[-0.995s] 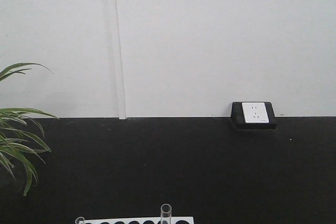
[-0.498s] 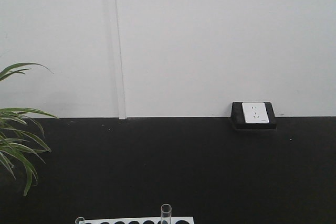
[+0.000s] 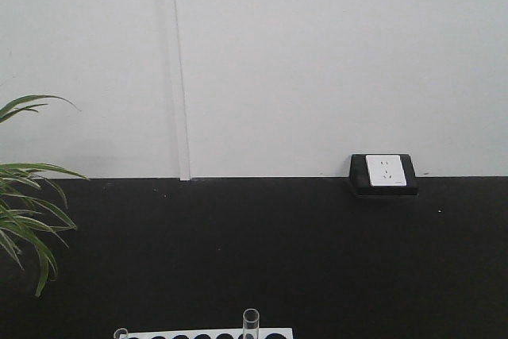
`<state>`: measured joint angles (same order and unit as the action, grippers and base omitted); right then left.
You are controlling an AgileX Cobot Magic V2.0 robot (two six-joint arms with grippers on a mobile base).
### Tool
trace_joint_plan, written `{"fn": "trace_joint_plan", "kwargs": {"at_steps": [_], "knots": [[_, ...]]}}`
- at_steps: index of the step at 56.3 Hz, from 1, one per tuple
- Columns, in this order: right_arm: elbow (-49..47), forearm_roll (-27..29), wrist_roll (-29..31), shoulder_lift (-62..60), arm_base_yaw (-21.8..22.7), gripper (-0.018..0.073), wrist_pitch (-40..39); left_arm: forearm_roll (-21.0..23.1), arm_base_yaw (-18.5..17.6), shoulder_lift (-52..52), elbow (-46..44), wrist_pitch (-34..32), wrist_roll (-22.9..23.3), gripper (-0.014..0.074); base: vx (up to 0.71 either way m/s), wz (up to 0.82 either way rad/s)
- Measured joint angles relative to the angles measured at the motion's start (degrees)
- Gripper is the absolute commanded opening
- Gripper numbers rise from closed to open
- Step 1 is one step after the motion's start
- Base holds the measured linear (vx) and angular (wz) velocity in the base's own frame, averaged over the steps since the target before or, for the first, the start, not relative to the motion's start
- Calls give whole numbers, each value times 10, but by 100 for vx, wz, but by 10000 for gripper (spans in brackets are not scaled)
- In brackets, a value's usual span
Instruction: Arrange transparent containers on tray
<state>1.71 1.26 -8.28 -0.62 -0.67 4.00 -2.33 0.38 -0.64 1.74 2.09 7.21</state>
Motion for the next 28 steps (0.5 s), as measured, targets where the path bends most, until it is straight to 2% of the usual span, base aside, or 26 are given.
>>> {"fn": "trace_joint_plan", "kwargs": {"at_steps": [18, 22, 28], "knots": [[1, -6, 0, 0, 0, -11, -81, -1, 0, 0, -3, -86, 12, -7, 0, 0], [-14, -18, 0, 0, 0, -11, -82, -6, 0, 0, -23, -74, 11, -7, 0, 0], [-80, -60, 0, 26, 0, -11, -54, -27, 0, 3, -109, -24, 2, -7, 0, 0]]}}
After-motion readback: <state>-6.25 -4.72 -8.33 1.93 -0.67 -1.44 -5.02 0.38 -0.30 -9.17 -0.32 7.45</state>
